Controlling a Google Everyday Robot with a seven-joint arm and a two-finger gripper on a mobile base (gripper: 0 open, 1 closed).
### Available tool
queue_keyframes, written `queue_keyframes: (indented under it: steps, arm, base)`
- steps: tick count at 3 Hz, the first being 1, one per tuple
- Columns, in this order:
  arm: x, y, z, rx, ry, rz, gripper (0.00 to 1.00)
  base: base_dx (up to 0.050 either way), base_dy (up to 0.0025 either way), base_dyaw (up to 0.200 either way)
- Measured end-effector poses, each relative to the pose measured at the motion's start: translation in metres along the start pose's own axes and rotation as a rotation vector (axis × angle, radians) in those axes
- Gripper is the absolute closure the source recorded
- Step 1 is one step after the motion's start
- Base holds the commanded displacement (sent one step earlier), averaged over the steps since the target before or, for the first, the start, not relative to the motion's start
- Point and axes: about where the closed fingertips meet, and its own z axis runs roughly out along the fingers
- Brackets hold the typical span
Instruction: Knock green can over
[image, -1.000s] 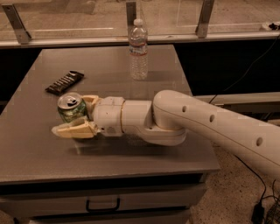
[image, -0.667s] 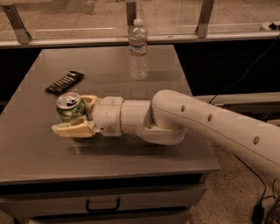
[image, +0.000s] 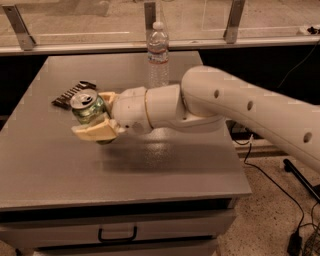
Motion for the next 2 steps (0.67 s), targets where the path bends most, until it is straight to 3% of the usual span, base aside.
queue_keyframes:
  steps: [1, 2]
  arm:
    - [-0.004, -0.005, -0.024, -0.058, 0.151, -0.025, 1.00]
    - [0.006, -0.009, -0.050, -0.127, 0.336, -0.016, 1.00]
  base:
    - [0.000, 0.00000, 0.000]
    - [0.000, 0.00000, 0.000]
